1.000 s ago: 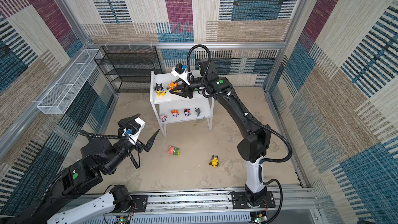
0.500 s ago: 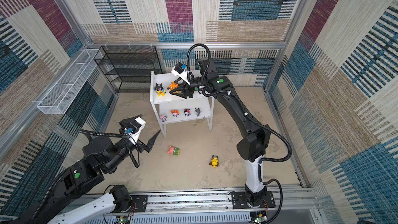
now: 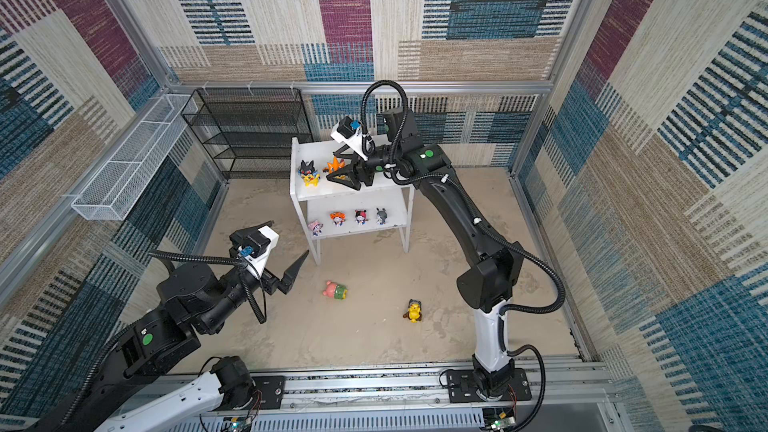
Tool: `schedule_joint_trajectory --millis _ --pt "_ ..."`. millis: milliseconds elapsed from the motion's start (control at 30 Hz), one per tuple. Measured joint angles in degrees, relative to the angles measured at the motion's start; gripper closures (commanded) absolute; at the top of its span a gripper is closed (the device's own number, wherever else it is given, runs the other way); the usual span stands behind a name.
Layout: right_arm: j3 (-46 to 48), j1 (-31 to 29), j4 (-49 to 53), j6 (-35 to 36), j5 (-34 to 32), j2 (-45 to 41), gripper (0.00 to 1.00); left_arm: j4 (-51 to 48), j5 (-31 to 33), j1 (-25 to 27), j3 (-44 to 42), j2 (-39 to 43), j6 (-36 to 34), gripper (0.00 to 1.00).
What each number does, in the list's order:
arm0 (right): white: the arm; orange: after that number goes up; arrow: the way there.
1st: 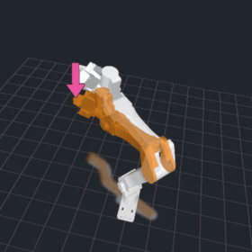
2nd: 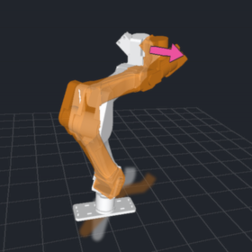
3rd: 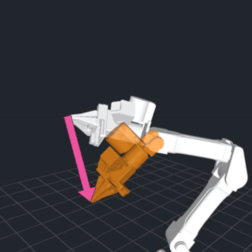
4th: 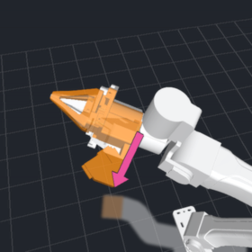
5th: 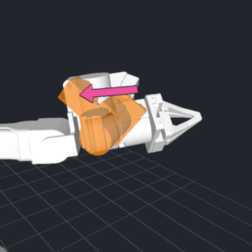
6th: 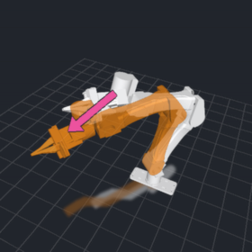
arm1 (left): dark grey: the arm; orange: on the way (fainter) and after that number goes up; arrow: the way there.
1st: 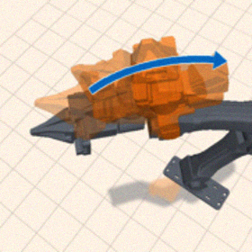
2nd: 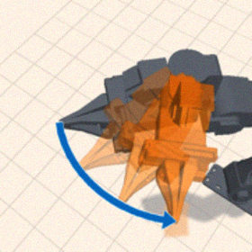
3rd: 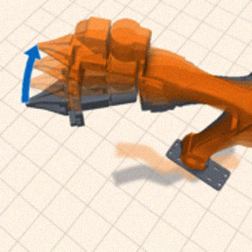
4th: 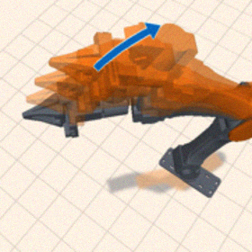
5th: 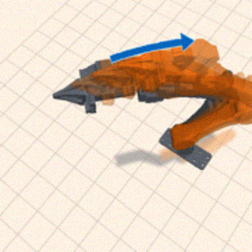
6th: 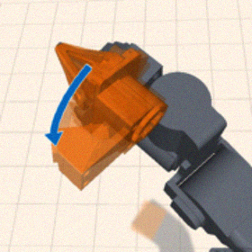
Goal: Place and organize the plastic toys onto the shelf
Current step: 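Open the right gripper and withdraw it from the shelf, then lower the right gripper onto the blue-hooded Pikachu on the floor and grasp it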
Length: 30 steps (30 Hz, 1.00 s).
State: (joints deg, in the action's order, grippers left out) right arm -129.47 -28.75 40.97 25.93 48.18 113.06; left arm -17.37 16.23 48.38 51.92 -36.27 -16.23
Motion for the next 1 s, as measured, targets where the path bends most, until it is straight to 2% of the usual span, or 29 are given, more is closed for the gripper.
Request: schedule_joint_trajectory --millis 167,200,367,700,1000 --pt "1.92 0.28 -0.66 -0.09 -2.84 -3.93 0.11 -0.02 -0.11 -0.26 -0.39 0.39 0.0 0.01" --pt "2.82 0.28 -0.96 -0.28 -3.76 -4.98 0.01 -0.02 -0.17 -0.28 -0.39 0.5 0.0 0.01" --pt "12.44 0.28 -4.2 -2.21 -10.34 -13.66 0.0 -0.04 -1.38 -0.57 -0.48 0.74 0.0 0.01" --pt "48.63 0.07 -14.4 -14.75 -26.97 -42.8 0.01 -0.55 -1.38 -0.63 -0.48 1.49 -0.02 0.01" --pt "72.7 -0.31 -12.87 -25.64 -34.42 -63.01 0.0 -0.76 -1.57 -0.63 -0.74 3.45 -0.02 0.01"
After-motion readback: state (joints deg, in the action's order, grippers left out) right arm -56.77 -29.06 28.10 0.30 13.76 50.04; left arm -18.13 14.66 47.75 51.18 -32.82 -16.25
